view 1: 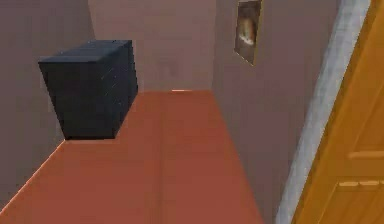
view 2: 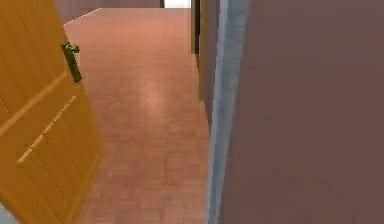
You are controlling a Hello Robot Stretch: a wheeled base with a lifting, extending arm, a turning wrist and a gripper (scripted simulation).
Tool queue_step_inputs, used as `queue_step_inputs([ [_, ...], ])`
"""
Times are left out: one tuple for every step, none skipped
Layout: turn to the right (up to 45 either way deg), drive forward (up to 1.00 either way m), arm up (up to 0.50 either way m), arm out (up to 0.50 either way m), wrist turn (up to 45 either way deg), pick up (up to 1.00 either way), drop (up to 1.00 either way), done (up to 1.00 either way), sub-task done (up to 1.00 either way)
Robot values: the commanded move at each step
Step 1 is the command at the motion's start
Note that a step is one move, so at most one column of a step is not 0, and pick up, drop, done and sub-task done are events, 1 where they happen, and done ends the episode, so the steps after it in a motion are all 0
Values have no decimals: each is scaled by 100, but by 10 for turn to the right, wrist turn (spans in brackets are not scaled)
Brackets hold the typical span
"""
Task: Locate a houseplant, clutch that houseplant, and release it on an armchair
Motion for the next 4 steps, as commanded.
queue_step_inputs([
  [450,0,0,0,0,0,0,0,0],
  [90,0,0,0,0,0,0,0,0],
  [0,40,0,0,0,0,0,0,0],
  [330,0,0,0,0,0,0,0,0],
])
